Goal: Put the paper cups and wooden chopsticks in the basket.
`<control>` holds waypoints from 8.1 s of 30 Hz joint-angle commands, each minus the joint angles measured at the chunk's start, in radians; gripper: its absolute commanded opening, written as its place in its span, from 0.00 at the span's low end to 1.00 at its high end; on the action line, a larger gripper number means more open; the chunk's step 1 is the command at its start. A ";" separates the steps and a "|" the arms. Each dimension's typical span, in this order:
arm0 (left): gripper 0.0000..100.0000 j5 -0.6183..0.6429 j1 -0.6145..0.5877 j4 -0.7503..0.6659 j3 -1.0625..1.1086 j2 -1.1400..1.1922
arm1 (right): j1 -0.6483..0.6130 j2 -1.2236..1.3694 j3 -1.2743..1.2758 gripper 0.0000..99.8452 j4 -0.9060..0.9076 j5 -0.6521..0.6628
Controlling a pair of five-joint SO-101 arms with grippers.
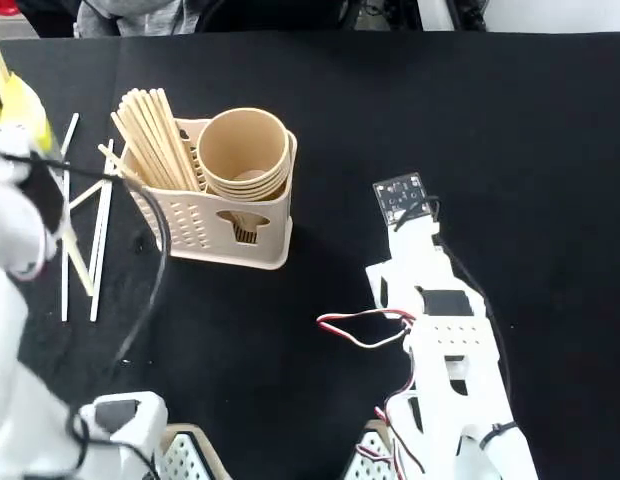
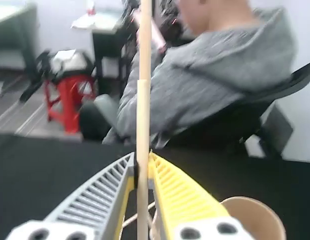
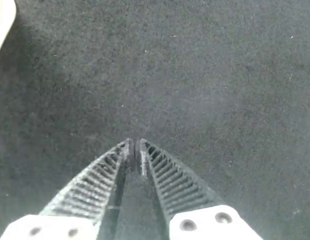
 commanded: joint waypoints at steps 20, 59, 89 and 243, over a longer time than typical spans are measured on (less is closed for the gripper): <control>0.03 0.195 0.114 -1.386 1.392 -0.597 | 0.018 -0.005 -0.013 0.03 -0.008 0.008; 0.19 0.190 0.081 -1.017 1.194 -0.204 | 0.020 -0.005 -0.013 0.03 -0.009 0.008; 0.19 -0.483 -0.346 -0.354 0.464 0.752 | 0.014 -0.005 -0.013 0.03 -0.009 0.008; 0.11 -0.468 -0.515 -0.229 0.278 1.103 | 0.014 -0.005 -0.010 0.03 -0.011 0.008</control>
